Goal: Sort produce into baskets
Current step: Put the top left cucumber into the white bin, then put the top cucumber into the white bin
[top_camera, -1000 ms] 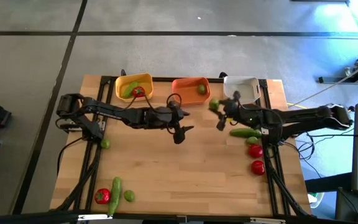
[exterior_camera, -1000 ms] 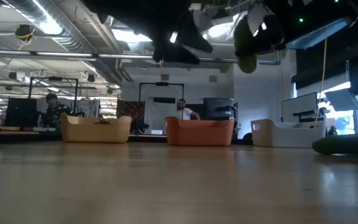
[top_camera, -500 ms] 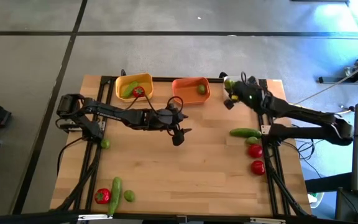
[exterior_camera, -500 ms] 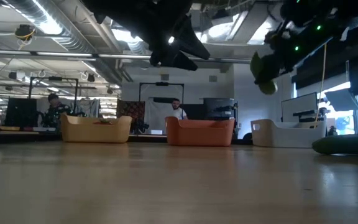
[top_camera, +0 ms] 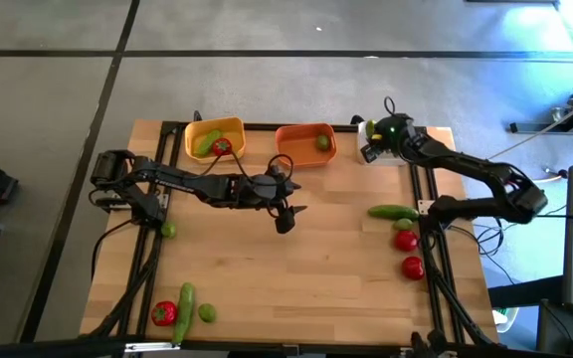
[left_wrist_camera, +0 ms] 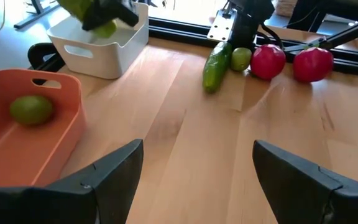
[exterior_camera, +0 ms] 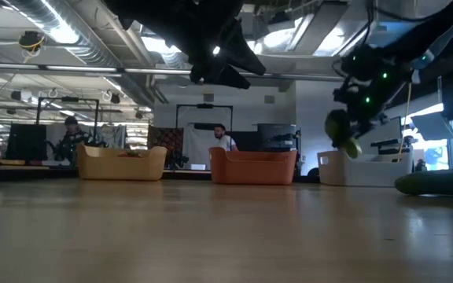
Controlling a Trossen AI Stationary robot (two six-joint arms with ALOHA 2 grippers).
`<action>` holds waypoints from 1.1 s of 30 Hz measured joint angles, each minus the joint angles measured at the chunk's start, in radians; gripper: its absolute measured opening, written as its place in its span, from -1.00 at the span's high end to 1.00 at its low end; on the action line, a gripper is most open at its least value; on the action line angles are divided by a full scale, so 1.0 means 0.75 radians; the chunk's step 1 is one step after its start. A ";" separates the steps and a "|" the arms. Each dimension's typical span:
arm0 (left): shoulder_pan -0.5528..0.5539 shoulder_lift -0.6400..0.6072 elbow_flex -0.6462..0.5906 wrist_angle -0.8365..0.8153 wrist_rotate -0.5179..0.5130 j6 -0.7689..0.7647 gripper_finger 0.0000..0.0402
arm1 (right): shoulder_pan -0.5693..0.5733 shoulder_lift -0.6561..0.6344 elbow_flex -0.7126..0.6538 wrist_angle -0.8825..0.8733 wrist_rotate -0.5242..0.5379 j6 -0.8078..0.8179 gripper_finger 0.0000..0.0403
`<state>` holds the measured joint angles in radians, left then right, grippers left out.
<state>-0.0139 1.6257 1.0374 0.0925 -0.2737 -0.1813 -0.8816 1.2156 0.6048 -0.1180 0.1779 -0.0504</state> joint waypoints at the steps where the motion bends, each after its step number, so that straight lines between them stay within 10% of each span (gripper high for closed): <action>1: 0.000 0.000 0.000 0.000 0.000 0.000 -0.49 | -0.016 0.027 0.000 0.009 -0.005 0.001 0.25; 14: 0.001 0.000 0.000 -0.003 0.000 0.000 -0.49 | -0.100 0.233 0.000 0.080 -0.030 0.061 0.19; 33: 0.001 0.000 0.000 -0.005 0.000 0.007 -0.49 | -0.098 0.063 0.090 -0.060 -0.044 0.022 -0.31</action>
<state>-0.0135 1.6257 1.0374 0.0887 -0.2737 -0.1761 -0.9550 1.2630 0.6720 -0.1633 0.1449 -0.0335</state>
